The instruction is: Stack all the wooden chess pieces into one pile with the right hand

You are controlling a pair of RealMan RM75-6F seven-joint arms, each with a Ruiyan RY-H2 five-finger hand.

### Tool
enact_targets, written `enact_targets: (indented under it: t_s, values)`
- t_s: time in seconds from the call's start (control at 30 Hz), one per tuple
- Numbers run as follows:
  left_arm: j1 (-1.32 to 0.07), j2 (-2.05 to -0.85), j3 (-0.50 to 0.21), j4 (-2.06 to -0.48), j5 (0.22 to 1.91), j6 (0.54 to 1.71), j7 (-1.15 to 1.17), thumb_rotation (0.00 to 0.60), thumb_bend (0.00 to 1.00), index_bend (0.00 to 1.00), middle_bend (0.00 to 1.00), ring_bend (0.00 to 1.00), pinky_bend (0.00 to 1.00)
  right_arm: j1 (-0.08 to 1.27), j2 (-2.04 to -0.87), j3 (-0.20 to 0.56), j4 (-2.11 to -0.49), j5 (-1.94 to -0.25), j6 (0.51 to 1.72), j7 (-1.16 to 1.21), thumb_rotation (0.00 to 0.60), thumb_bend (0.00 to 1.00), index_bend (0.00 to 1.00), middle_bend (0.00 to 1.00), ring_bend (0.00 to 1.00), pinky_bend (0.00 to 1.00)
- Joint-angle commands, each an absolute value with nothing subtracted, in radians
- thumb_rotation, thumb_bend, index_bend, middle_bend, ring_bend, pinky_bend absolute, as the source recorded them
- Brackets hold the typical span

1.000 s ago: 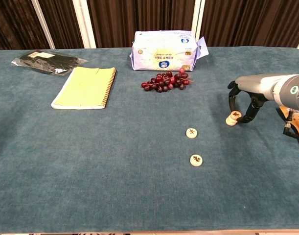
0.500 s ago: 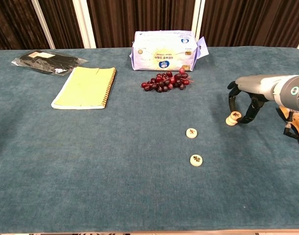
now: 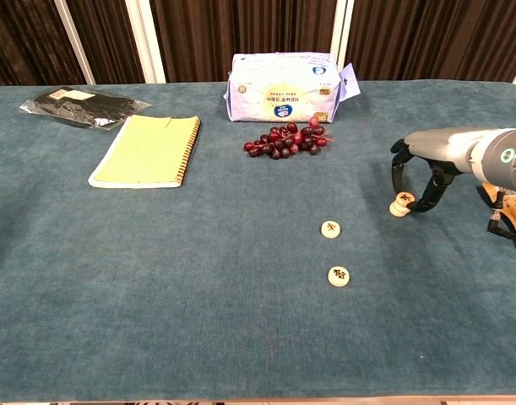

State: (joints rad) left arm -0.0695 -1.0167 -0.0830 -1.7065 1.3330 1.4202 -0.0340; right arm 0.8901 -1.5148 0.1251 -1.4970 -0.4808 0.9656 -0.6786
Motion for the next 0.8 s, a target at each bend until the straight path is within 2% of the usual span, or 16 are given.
enact_targets:
  t_s: [0.03, 0.3, 0.57, 0.8]
  values:
    - [-0.07, -1.017, -0.083, -1.707, 1.333, 1.42, -0.033, 0.6, 0.49, 0.13, 0.0, 0.0, 0.0, 0.891, -1.514, 0.125, -1.498, -0.48, 0.965, -0.68, 0.6, 0.41, 0.43, 0.0, 0.0, 0.0]
    - [-0.069, -1.015, -0.084, -1.708, 1.33, 1.42, -0.035, 0.6, 0.49, 0.13, 0.0, 0.0, 0.0, 0.887, -1.49, 0.129, -1.541, -0.493, 0.979, -0.676, 0.6, 0.41, 0.43, 0.0, 0.0, 0.0]
    - [-0.068, -1.013, -0.086, -1.712, 1.326, 1.42, -0.047, 0.6, 0.49, 0.13, 0.0, 0.0, 0.0, 0.87, -1.434, 0.146, -1.688, -0.582, 1.044, -0.648, 0.6, 0.41, 0.42, 0.0, 0.0, 0.0]
    - [-0.067, -1.01, -0.084, -1.715, 1.333, 1.421, -0.052, 0.6, 0.49, 0.13, 0.0, 0.0, 0.0, 0.858, -1.464, 0.145, -1.744, -0.628, 1.114, -0.655, 0.6, 0.41, 0.41, 0.0, 0.0, 0.0]
